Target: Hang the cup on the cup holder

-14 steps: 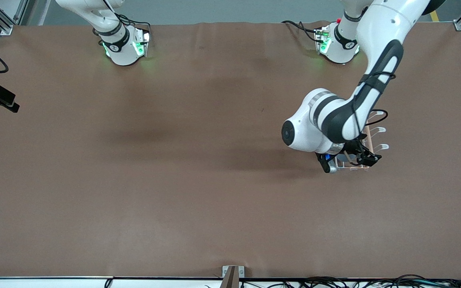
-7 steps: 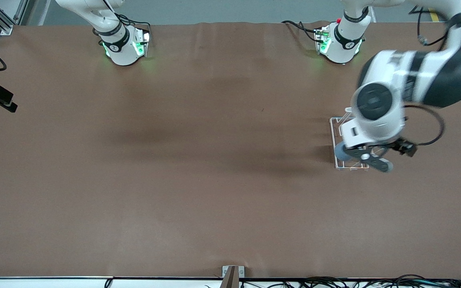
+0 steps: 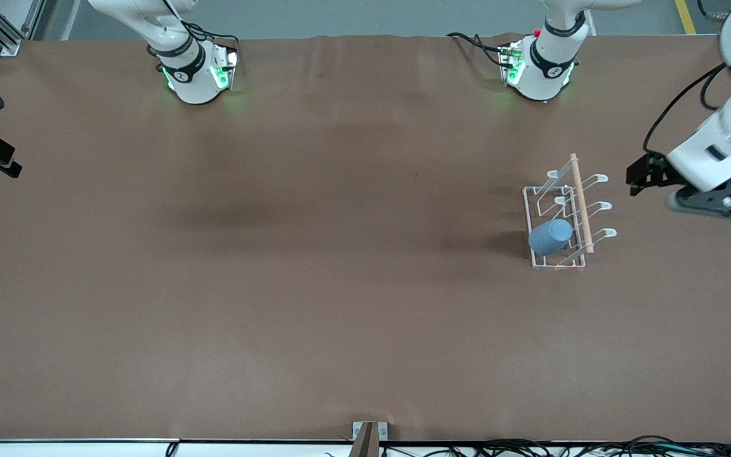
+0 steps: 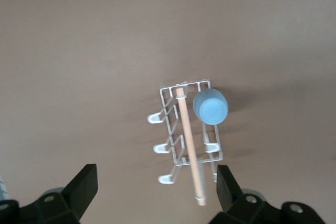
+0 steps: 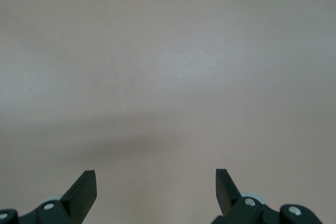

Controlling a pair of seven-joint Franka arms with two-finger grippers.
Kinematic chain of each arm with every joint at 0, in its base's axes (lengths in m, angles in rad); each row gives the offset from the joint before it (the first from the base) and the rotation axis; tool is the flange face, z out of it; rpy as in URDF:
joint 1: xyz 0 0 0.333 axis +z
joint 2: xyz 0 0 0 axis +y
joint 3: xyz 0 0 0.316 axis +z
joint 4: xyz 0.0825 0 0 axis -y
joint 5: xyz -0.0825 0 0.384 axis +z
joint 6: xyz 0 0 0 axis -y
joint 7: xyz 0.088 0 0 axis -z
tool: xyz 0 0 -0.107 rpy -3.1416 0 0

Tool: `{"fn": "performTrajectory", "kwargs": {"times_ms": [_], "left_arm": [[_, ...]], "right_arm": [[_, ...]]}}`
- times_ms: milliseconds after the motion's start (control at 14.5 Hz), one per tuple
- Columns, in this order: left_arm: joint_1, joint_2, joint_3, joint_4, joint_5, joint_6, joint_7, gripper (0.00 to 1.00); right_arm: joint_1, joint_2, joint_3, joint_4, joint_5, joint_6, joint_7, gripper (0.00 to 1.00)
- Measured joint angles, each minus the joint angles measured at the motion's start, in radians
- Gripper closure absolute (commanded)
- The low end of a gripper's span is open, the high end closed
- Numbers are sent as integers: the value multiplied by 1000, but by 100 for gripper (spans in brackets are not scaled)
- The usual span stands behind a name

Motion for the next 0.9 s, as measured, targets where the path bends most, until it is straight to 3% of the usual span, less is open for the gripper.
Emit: {"fn": "performTrajectory", "kwargs": {"times_ms": [483,690,897], "left_arm": [[3,-117,0,-66,-84,10,-159,0],[5,-107,5,-32,-86,26,-163,0],[1,-58,24,61,-87,-23,-164,0]], "right_arm": [[-1,0,0,0,0,-1,0,0],[-1,0,0,0,0,-3,0,0],[-1,0,0,0,0,-5,0,0]]}}
